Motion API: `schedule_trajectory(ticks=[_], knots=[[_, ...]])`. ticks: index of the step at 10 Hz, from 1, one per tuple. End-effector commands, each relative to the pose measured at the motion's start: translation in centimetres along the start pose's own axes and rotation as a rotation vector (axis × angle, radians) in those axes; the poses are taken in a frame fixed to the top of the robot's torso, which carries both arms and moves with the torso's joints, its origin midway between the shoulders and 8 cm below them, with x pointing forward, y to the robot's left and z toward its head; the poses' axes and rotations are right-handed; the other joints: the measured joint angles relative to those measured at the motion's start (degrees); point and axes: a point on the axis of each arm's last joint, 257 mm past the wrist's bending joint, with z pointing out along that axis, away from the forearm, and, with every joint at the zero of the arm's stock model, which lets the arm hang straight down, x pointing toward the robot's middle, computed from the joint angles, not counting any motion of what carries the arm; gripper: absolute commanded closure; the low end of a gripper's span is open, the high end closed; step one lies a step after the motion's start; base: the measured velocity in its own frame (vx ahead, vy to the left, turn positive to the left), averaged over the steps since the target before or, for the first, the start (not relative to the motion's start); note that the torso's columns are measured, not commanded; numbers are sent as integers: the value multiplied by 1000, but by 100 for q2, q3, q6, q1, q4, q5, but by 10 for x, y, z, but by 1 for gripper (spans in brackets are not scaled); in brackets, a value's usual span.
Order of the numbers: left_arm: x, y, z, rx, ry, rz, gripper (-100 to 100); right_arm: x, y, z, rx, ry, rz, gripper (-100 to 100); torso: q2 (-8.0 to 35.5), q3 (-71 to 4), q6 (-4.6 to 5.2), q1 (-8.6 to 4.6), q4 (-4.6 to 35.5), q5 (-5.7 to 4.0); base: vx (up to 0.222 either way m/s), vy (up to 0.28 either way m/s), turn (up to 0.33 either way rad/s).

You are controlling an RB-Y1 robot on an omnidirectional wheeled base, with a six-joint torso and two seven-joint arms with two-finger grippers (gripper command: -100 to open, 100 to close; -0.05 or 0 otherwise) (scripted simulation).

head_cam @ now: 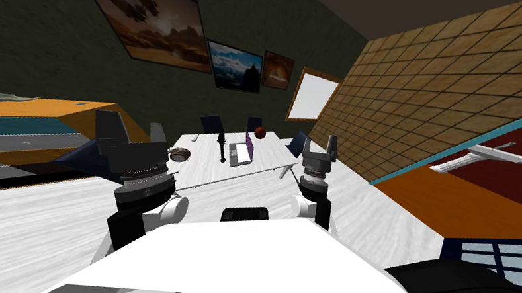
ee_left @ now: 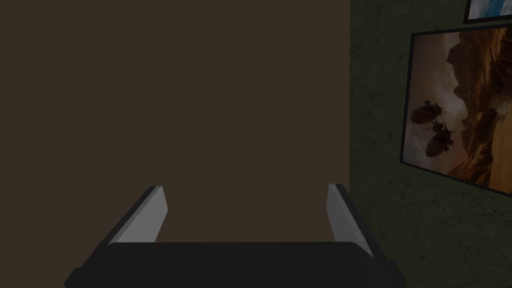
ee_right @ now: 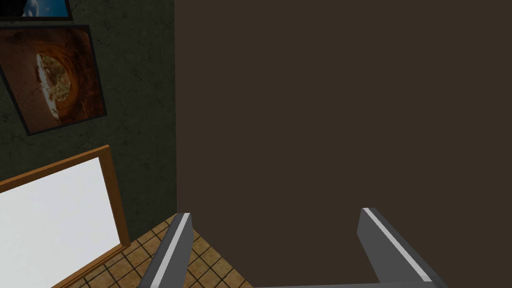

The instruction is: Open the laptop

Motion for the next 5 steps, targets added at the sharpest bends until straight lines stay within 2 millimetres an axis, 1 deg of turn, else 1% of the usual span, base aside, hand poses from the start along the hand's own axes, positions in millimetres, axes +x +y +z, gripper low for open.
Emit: schedule_trajectory(ticks=[1,5], knots=[[0,0,0,0,0,0,0,0,0,0,0,0,0,0,232,-467,0,0,235,0,0,0,0],[0,0,0,0,0,0,0,0,0,0,0,0,0,0,1845,-3692,0,0,1846,0,0,0,0]])
